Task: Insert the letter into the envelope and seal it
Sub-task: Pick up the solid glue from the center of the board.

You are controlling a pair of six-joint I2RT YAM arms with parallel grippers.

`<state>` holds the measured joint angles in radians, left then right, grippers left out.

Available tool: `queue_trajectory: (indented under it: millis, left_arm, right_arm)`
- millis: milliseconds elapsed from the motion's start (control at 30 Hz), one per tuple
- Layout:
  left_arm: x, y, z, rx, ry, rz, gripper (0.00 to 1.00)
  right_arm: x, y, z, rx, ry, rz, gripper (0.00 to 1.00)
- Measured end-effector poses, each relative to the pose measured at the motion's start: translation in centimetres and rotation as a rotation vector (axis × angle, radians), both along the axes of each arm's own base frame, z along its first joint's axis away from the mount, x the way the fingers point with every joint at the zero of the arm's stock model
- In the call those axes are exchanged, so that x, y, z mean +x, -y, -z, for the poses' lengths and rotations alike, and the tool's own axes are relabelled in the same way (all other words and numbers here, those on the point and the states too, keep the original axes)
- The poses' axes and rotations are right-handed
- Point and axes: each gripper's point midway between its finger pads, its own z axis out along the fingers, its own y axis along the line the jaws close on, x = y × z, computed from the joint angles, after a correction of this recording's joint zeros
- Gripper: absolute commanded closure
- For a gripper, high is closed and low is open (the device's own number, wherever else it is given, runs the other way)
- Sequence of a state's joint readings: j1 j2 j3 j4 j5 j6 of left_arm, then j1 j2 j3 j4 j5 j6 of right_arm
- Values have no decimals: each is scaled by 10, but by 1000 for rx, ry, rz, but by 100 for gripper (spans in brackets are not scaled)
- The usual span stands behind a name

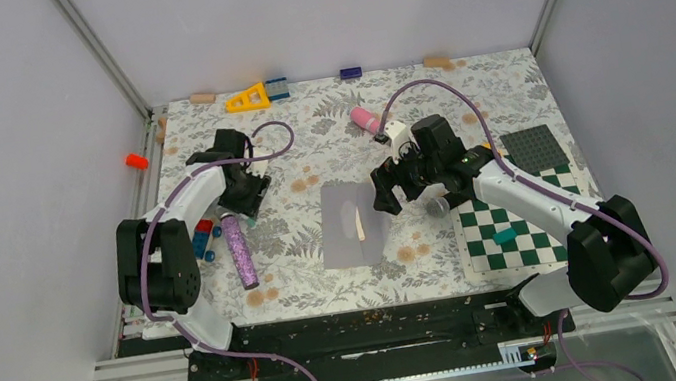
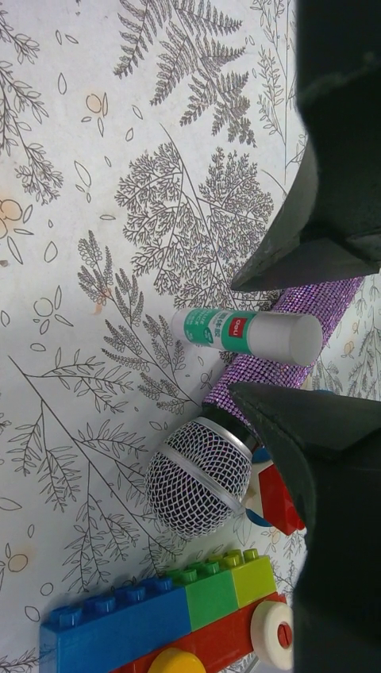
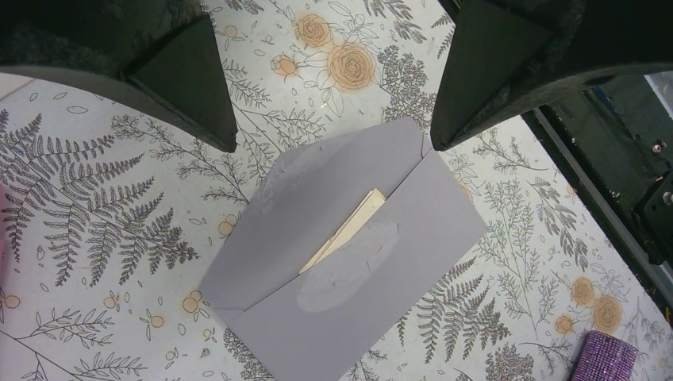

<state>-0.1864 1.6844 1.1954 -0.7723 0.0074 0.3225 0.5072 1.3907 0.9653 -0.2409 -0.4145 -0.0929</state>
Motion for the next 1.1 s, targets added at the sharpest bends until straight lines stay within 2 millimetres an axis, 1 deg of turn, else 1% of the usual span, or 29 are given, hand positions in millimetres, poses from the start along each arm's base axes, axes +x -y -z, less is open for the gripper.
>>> queue_trajectory:
  millis: [267, 433, 533, 600, 700, 833, 1000, 1100]
  left_arm:
    - [-4, 0, 1, 1, -16, 3, 61]
    - [-7, -1, 1, 3, -29, 4, 62]
    - [-10, -1, 1, 5, -40, 4, 69]
    - [-11, -2, 1, 6, -44, 3, 77]
    - [-11, -1, 1, 3, -46, 4, 85]
    - [-12, 1, 1, -11, -52, 12, 88]
    - [-10, 12, -9, -66, -51, 23, 91]
    - [-7, 22, -23, -126, -27, 31, 92]
  right_arm:
    - [0, 0, 0, 1, -2, 2, 0]
    - [0, 0, 0, 2, -3, 2, 0]
    - [0, 0, 0, 2, -3, 2, 1]
    - [0, 0, 0, 2, -3, 2, 0]
    - [-1, -1, 0, 6, -5, -3, 0]
    - [-3, -2, -1, 14, -10, -11, 0]
    - [-3, -3, -1, 17, -13, -11, 1]
    - [-3, -3, -1, 17, -13, -12, 0]
